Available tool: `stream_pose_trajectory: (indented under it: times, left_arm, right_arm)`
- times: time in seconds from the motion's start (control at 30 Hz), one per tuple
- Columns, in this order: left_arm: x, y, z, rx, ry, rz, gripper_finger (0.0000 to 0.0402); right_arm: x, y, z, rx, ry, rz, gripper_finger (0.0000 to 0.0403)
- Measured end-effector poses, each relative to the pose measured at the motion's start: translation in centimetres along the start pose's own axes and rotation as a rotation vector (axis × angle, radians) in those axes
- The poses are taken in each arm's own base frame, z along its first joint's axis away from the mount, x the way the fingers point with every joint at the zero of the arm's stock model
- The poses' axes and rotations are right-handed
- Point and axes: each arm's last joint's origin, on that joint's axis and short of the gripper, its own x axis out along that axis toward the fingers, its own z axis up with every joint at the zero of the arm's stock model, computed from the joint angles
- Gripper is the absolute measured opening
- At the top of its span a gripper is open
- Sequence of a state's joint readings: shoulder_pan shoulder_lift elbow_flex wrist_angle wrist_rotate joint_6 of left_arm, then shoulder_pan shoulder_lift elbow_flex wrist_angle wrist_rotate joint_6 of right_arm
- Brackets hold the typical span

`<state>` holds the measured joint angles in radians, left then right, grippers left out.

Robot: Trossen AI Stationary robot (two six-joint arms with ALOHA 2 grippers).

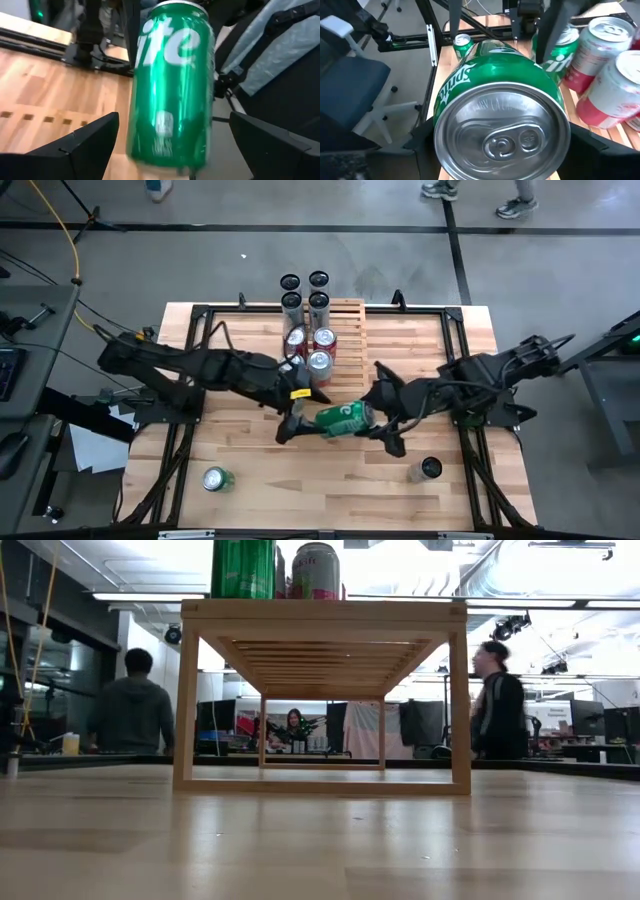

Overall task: Place canned beverage on shelf
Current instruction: Put the bottom right green soda can on the shelf aligned with the other green soda can

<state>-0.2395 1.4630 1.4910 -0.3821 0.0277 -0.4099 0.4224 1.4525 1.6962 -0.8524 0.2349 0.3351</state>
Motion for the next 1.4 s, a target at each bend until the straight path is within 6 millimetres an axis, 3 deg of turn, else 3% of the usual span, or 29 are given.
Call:
stream_pose_trajectory:
  times: [0.3, 0.6, 0.73, 0.87, 1.1, 1.27, 1.4]
  left_arm:
    - [2.6, 0.5, -1.1, -0.007, 0.092, -0.086, 0.0372]
    - [2.3, 0.5, -1.2, 0.053, 0.105, -0.096, 0.0369]
    - [2.3, 0.5, -1.2, 0.063, 0.113, -0.095, 0.0342]
    - [2.2, 0.8, -1.3, 0.060, 0.134, -0.083, 0.0280]
    - [2.0, 1.4, -1.1, 0.055, 0.151, -0.095, 0.0279]
    - [1.6, 1.8, -1.5, 0.039, 0.196, -0.073, 0.0279]
    - [0.0, 2.1, -0.9, 0.049, 0.174, -0.006, 0.0279]
  right_arm:
    - [2.3, -0.2, 0.5, -0.048, -0.017, -0.010, 0.0275]
    - [2.5, -1.1, 1.1, -0.041, -0.042, -0.001, 0.0275]
    - [2.4, -1.2, 1.1, -0.045, -0.043, 0.003, 0.0275]
    - [2.5, -1.2, 1.1, -0.052, -0.039, 0.004, 0.0275]
    - [2.5, -1.2, 1.1, -0.042, -0.044, 0.000, 0.0276]
    - [1.6, -1.5, 1.0, 0.029, -0.036, -0.013, 0.0373]
    - [0.8, -1.8, 0.5, 0.067, 0.010, -0.034, 0.0372]
